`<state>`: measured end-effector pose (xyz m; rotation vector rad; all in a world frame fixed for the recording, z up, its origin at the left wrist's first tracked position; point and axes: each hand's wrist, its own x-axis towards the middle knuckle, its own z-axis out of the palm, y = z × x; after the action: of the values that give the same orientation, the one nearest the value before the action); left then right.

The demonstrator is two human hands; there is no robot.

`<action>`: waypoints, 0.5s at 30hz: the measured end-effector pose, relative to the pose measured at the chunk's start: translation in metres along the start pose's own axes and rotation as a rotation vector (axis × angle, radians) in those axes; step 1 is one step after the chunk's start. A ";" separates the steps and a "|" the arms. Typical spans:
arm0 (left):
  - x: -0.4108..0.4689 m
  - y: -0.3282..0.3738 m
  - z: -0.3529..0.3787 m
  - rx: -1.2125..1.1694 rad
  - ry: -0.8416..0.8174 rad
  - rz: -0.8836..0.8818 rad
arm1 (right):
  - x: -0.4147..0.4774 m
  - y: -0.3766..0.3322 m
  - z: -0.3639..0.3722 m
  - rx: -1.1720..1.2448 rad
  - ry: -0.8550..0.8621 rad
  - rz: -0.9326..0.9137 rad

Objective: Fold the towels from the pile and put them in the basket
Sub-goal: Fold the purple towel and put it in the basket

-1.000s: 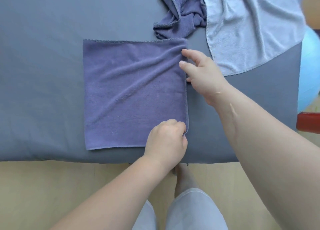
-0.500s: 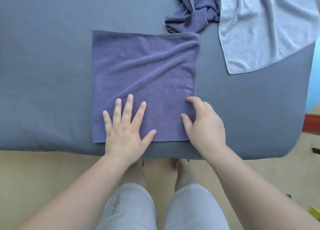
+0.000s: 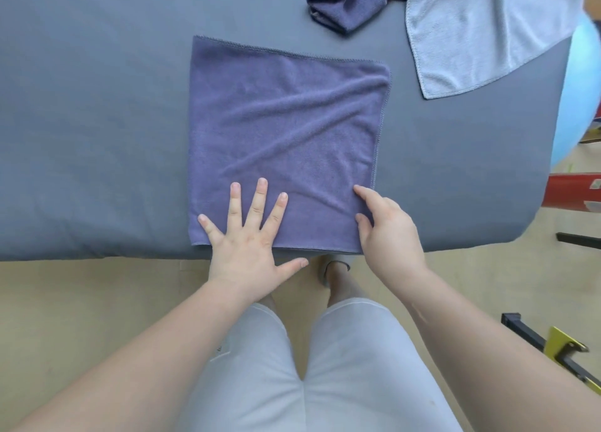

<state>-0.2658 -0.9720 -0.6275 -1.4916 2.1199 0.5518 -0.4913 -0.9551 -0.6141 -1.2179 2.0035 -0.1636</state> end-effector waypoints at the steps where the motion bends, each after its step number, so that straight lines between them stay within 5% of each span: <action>1: -0.007 0.003 0.003 -0.005 -0.011 0.009 | -0.004 0.004 -0.001 -0.006 -0.008 0.002; 7: -0.032 0.019 -0.004 -0.070 -0.017 0.028 | -0.015 0.018 -0.014 -0.110 -0.054 0.014; 12: 0.017 -0.002 -0.050 -0.059 0.258 0.014 | 0.011 -0.004 -0.027 -0.517 0.229 -0.238; 15: 0.068 -0.020 -0.075 -0.029 0.349 0.029 | 0.047 -0.030 -0.026 -0.524 0.182 -0.317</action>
<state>-0.2782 -1.0724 -0.6088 -1.6753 2.4066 0.3522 -0.4993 -1.0162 -0.6073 -1.9116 2.0638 0.1116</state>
